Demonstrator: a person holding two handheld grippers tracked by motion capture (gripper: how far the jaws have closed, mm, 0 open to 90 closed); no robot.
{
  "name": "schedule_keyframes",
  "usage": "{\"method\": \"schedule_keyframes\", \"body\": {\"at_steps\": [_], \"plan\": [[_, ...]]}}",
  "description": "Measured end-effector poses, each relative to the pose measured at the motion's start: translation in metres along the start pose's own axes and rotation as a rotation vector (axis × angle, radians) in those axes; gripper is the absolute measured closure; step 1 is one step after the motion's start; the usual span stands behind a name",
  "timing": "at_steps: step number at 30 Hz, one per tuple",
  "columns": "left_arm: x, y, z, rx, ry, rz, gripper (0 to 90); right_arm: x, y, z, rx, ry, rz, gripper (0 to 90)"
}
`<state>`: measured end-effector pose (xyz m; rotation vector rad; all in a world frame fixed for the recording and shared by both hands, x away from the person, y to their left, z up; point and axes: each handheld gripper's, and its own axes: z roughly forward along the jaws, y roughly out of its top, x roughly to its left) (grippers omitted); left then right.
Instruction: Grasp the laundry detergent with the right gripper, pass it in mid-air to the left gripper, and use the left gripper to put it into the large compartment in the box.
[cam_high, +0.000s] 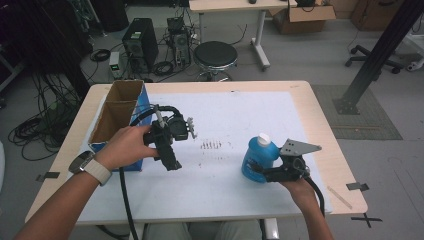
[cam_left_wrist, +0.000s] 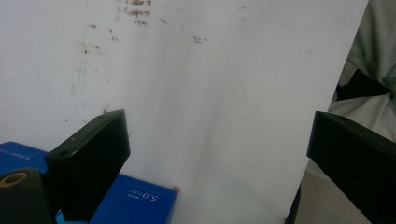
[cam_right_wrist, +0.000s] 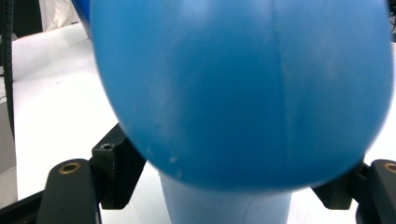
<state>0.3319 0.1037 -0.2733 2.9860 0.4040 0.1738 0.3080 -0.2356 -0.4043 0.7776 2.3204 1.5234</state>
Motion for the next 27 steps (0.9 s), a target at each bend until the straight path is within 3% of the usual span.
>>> {"method": "schedule_keyframes", "body": {"at_steps": [14, 27], "plan": [[0.0002, -0.0009, -0.0003, -0.003, 0.001, -0.003, 6.4, 0.0003, 0.0009, -0.0003, -0.002, -0.016, -0.008, 30.4], [0.0001, -0.0009, 0.0002, -0.003, -0.001, -0.002, 6.5, 0.0011, 0.0006, -0.0006, -0.008, 0.003, -0.033, 40.8]]}}
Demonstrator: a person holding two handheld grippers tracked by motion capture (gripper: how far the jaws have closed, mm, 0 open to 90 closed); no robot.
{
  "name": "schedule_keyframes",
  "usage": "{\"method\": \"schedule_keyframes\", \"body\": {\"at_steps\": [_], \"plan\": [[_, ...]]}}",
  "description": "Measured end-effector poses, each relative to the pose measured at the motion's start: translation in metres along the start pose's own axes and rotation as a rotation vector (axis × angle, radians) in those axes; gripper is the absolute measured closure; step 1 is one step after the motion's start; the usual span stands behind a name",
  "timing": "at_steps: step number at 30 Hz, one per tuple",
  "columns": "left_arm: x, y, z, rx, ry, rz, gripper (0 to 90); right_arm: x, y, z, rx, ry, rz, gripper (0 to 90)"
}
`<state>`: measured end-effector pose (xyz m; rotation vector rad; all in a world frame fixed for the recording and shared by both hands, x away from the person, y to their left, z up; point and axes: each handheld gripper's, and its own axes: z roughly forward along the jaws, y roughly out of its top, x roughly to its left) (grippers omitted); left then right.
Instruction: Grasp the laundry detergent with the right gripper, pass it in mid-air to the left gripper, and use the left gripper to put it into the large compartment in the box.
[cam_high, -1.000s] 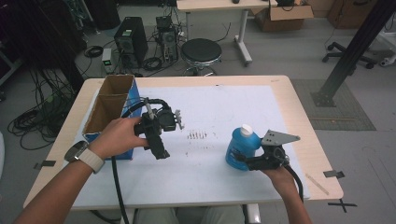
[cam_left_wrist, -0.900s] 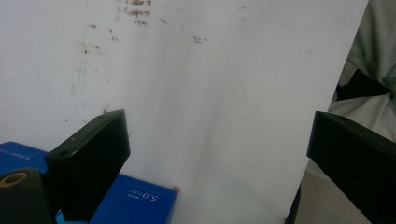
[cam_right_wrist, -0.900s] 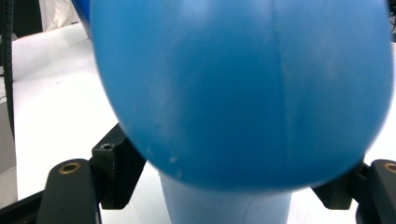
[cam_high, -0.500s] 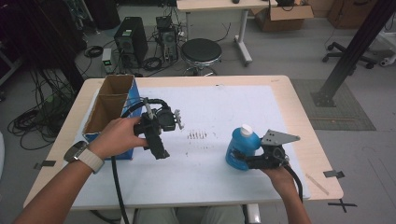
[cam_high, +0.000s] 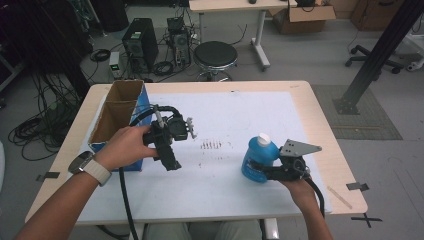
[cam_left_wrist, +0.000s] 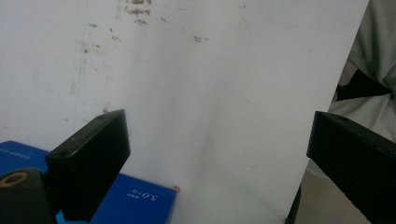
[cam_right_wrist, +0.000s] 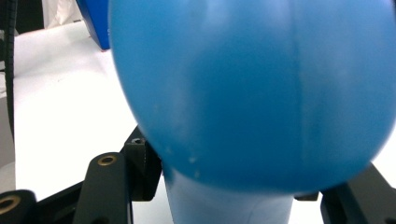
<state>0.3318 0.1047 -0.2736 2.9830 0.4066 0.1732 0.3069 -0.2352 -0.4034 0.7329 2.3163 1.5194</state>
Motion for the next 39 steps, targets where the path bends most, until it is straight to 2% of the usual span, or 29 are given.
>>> {"method": "schedule_keyframes", "body": {"at_steps": [10, 16, 21, 24, 25, 26, 27, 28, 32, 33, 34, 37, 39], "plan": [[0.001, -0.001, -0.004, -0.019, -0.002, -0.007, 6.5, -0.002, 0.000, -0.004, -0.020, 0.019, 0.026, 42.7], [0.001, 0.002, -0.015, -0.046, -0.002, -0.002, 6.5, -0.003, 0.016, -0.013, -0.007, 0.042, -0.008, 42.9], [0.000, 0.009, -0.025, -0.054, 0.010, 0.011, 6.4, -0.003, 0.032, -0.020, 0.003, 0.085, -0.034, 42.8], [-0.001, 0.014, -0.032, -0.048, 0.014, 0.022, 6.4, -0.003, 0.043, -0.024, 0.007, 0.132, -0.035, 42.9], [-0.002, 0.015, -0.033, -0.050, 0.015, 0.026, 6.4, -0.003, 0.043, -0.024, 0.007, 0.132, -0.035, 42.9], [-0.003, 0.018, -0.037, -0.049, 0.015, 0.037, 6.4, -0.002, 0.049, -0.026, 0.010, 0.162, -0.045, 42.8], [-0.003, 0.018, -0.037, -0.049, 0.015, 0.037, 6.4, -0.002, 0.049, -0.026, 0.010, 0.162, -0.045, 42.8], [-0.004, 0.020, -0.039, -0.048, 0.018, 0.042, 6.4, 0.000, 0.055, -0.027, 0.014, 0.195, -0.061, 42.9], [-0.006, 0.026, -0.048, -0.046, 0.021, 0.062, 6.4, 0.004, 0.064, -0.027, 0.021, 0.240, -0.083, 42.8], [-0.007, 0.029, -0.053, -0.053, 0.014, 0.075, 6.3, 0.006, 0.070, -0.026, 0.024, 0.271, -0.096, 42.9], [-0.007, 0.029, -0.053, -0.053, 0.014, 0.075, 6.3, 0.006, 0.070, -0.026, 0.024, 0.271, -0.096, 42.9], [-0.009, 0.035, -0.058, -0.051, 0.011, 0.094, 6.3, 0.009, 0.080, -0.021, 0.023, 0.317, -0.114, 42.9], [-0.011, 0.038, -0.061, -0.047, 0.012, 0.104, 6.2, 0.010, 0.082, -0.019, 0.026, 0.325, -0.119, 42.9]]}}
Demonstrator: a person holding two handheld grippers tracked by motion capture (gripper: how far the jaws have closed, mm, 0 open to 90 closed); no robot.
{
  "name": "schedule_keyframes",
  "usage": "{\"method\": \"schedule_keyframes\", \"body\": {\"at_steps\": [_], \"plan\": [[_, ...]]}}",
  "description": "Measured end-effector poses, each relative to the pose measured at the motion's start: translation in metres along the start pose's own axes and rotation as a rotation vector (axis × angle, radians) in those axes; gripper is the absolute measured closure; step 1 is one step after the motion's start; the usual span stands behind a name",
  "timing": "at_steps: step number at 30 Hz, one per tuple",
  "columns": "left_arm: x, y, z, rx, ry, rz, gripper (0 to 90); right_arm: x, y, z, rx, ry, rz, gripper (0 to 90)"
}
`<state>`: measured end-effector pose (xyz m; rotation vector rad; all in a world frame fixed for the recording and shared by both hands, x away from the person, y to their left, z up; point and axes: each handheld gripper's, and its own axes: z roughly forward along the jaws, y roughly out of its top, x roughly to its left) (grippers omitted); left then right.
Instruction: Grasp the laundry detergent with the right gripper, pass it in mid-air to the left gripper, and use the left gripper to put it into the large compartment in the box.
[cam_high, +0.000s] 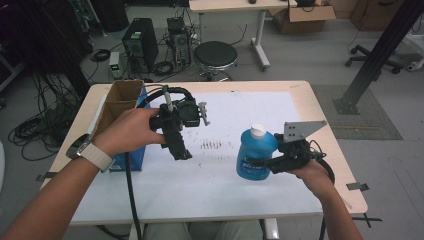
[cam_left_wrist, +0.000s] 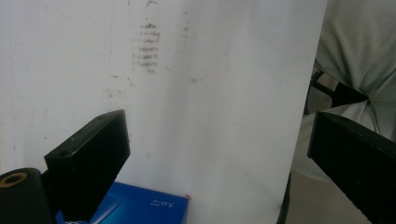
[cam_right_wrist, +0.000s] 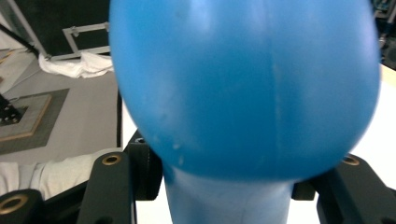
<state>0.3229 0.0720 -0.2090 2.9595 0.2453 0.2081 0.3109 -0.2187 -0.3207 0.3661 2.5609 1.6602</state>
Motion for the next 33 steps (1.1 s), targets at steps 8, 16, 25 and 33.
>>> {"method": "schedule_keyframes", "body": {"at_steps": [8, 16, 25, 33], "plan": [[-0.007, 0.009, -0.009, 0.004, -0.017, 0.044, 6.1, 0.000, 0.015, 0.016, 0.016, 0.071, -0.027, 42.9], [-0.009, 0.012, -0.015, 0.004, -0.024, 0.055, 6.1, 0.001, 0.027, 0.035, 0.019, 0.124, -0.058, 43.0], [-0.013, 0.016, -0.021, -0.005, -0.027, 0.067, 6.0, 0.003, 0.036, 0.053, 0.016, 0.152, -0.080, 43.1], [-0.016, 0.022, -0.023, 0.002, -0.028, 0.078, 6.0, 0.006, 0.041, 0.065, 0.022, 0.173, -0.111, 43.2]]}}
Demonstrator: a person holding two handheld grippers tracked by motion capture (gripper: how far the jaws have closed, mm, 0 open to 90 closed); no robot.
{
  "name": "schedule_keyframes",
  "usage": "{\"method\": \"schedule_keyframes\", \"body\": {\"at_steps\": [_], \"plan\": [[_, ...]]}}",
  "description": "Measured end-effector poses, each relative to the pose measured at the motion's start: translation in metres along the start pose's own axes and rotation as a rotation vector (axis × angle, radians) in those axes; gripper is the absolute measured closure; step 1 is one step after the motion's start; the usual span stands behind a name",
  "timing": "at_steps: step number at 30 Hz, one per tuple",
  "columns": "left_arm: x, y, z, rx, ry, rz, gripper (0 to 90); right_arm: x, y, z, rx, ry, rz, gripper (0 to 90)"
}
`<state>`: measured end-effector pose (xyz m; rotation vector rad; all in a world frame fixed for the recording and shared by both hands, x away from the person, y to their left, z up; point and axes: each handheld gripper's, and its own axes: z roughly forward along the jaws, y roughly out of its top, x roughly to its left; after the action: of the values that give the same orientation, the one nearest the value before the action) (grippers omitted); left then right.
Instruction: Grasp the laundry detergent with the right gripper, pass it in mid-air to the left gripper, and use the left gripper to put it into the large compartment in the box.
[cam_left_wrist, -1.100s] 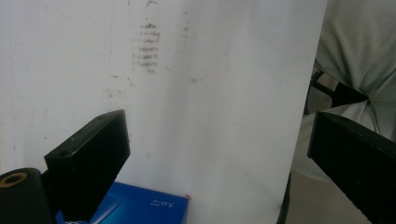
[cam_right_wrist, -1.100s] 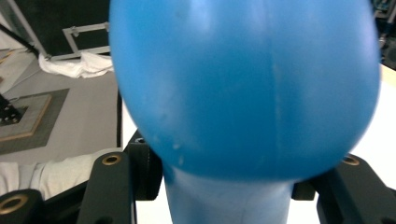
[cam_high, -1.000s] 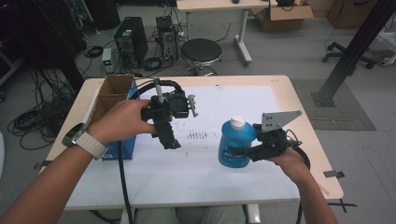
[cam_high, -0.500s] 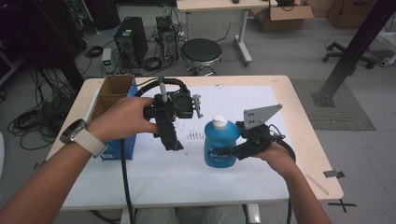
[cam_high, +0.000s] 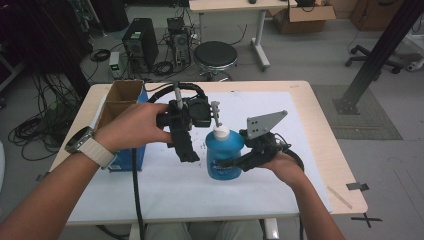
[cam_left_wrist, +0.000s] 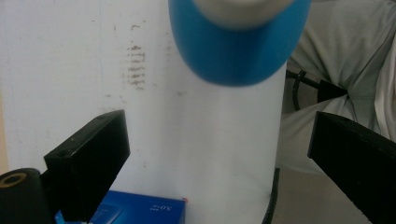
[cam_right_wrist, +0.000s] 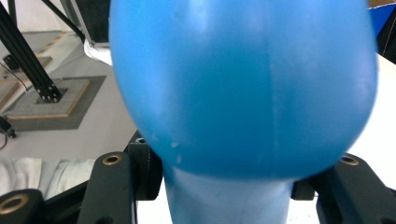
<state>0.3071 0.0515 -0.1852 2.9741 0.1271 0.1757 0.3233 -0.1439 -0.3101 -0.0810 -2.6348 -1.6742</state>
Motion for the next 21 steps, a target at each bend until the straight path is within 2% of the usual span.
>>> {"method": "schedule_keyframes", "body": {"at_steps": [6, 13, 21], "plan": [[-0.002, 0.003, 0.000, 0.011, -0.006, 0.010, 6.1, 0.001, 0.004, 0.009, 0.014, 0.008, -0.006, 43.2], [-0.004, 0.005, -0.002, -0.001, -0.004, 0.017, 6.2, 0.001, 0.006, 0.021, 0.036, 0.019, -0.022, 43.2], [-0.004, 0.010, -0.002, -0.004, -0.004, 0.025, 6.2, 0.002, 0.012, 0.027, 0.039, 0.030, -0.027, 43.2]]}}
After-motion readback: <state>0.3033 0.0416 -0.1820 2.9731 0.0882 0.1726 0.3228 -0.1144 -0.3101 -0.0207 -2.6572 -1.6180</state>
